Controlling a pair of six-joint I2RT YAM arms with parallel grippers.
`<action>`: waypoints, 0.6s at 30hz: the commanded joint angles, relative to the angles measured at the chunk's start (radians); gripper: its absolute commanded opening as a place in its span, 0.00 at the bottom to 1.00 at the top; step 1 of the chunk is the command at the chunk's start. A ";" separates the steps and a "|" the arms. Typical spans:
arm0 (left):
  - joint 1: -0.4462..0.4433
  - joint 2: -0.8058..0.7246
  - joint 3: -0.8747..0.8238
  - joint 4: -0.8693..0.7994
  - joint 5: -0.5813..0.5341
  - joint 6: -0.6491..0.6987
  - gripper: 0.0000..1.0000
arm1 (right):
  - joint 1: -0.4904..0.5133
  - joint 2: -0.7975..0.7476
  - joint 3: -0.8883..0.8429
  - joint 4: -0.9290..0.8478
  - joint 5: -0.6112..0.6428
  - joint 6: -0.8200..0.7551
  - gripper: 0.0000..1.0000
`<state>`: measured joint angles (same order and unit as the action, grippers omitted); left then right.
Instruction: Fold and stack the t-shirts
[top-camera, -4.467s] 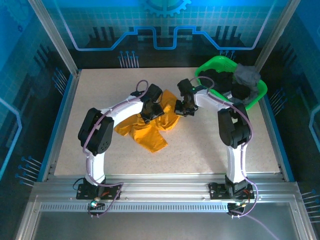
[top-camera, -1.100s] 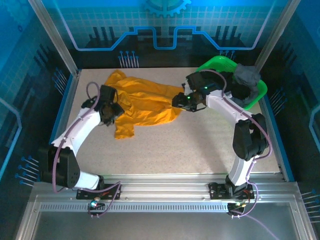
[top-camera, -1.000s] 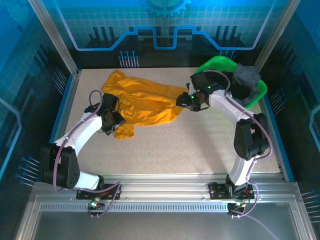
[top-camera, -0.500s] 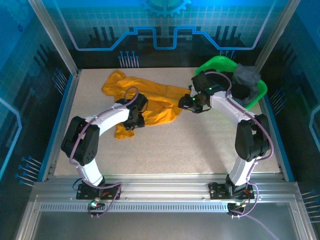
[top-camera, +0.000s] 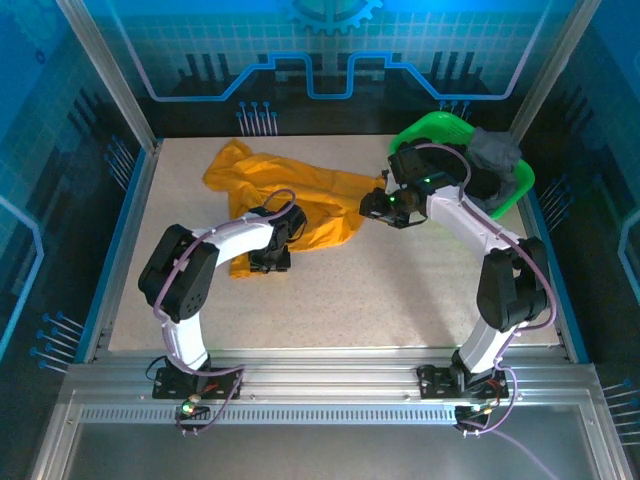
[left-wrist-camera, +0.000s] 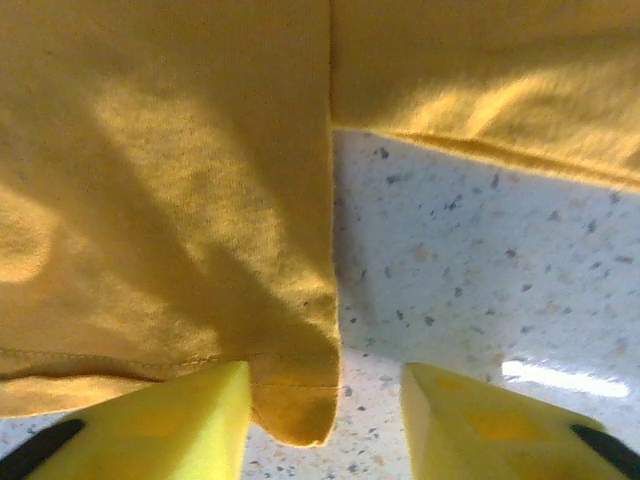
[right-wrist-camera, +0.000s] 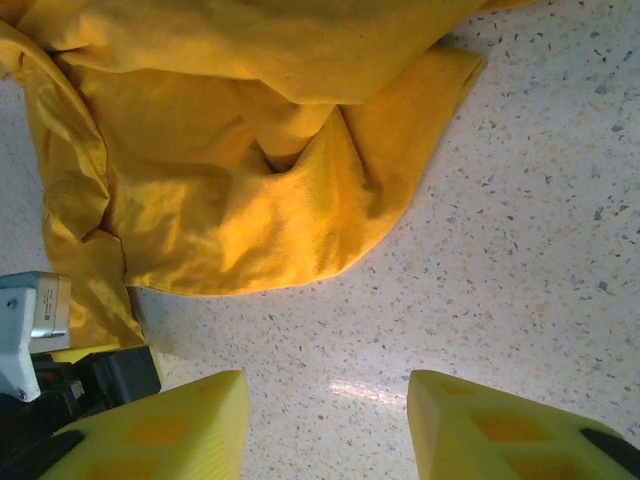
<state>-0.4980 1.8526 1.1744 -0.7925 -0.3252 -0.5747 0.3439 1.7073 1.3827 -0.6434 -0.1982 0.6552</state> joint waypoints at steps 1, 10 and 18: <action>-0.006 0.024 0.002 -0.025 -0.026 0.021 0.39 | -0.014 -0.007 -0.002 -0.013 -0.015 0.015 0.46; -0.007 -0.007 -0.039 -0.009 -0.083 0.047 0.12 | -0.013 -0.003 -0.009 -0.008 -0.018 0.023 0.45; -0.005 -0.230 0.014 -0.021 -0.184 -0.013 0.00 | -0.017 -0.022 -0.020 -0.024 0.027 0.009 0.41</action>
<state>-0.4988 1.7485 1.1488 -0.7898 -0.4332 -0.5491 0.3435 1.7073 1.3739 -0.6434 -0.1898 0.6655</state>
